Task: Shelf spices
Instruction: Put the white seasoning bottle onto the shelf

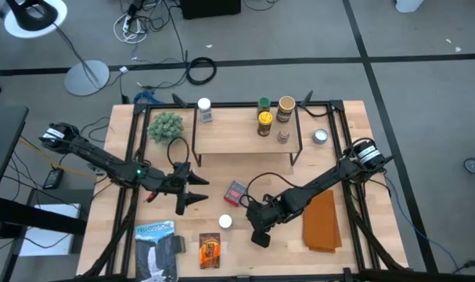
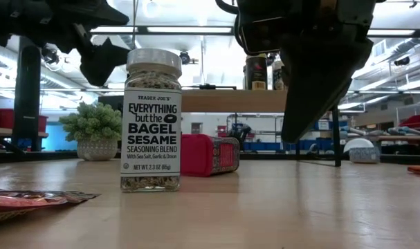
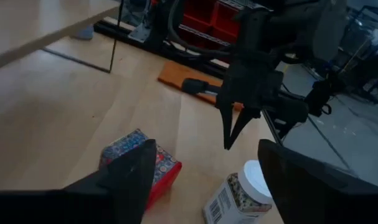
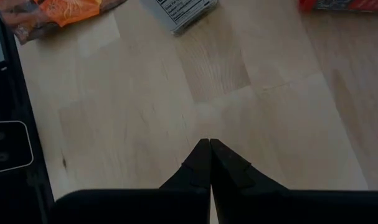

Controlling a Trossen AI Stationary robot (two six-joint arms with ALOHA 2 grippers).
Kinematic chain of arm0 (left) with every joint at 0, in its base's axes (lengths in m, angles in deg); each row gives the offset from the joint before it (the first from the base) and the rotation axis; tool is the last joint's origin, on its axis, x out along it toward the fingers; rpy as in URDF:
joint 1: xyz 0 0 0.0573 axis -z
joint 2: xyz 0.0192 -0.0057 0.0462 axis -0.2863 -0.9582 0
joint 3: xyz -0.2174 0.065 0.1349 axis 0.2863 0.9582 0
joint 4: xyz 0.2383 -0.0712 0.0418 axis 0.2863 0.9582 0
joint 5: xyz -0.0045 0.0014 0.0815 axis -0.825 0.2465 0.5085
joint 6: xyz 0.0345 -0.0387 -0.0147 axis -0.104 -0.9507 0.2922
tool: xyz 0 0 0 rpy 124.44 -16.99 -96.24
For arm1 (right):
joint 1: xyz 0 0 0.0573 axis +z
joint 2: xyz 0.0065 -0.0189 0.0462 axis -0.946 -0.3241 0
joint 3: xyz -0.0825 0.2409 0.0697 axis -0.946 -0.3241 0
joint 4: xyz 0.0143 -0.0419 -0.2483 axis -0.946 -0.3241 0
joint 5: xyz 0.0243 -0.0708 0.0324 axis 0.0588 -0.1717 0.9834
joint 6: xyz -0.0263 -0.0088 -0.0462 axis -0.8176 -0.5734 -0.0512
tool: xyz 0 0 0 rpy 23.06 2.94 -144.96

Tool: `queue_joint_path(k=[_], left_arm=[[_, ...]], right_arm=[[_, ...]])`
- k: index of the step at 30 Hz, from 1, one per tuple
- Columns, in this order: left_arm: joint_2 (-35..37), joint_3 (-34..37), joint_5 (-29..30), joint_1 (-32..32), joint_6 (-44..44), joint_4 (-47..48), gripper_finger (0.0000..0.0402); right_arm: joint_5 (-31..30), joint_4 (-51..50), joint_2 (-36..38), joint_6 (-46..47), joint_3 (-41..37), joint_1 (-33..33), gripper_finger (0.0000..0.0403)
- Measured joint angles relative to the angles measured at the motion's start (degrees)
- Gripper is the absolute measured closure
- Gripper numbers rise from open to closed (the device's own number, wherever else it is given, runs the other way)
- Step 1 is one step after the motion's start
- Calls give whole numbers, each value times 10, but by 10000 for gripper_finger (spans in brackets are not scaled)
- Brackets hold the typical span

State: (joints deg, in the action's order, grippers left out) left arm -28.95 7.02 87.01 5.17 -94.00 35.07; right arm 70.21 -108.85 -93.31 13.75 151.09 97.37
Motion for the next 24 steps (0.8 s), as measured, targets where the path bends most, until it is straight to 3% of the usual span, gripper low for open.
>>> queue_joint_path(k=[5,8,10,15,24], left_arm=[[-31,0,-26,0,-28,-63,115],[-38,-20,-47,1,-28,-43,120],[-37,-52,-49,1,-28,12,122],[-52,-185,-49,1,-15,255,123],[-187,-421,-52,34,-4,510,126]], right_arm=[[0,0,0,0,0,0,403],[0,0,0,0,0,0,403],[0,-1,0,-1,0,0,403],[0,-8,0,-4,0,0,403],[-29,-106,1,10,0,7,403]])
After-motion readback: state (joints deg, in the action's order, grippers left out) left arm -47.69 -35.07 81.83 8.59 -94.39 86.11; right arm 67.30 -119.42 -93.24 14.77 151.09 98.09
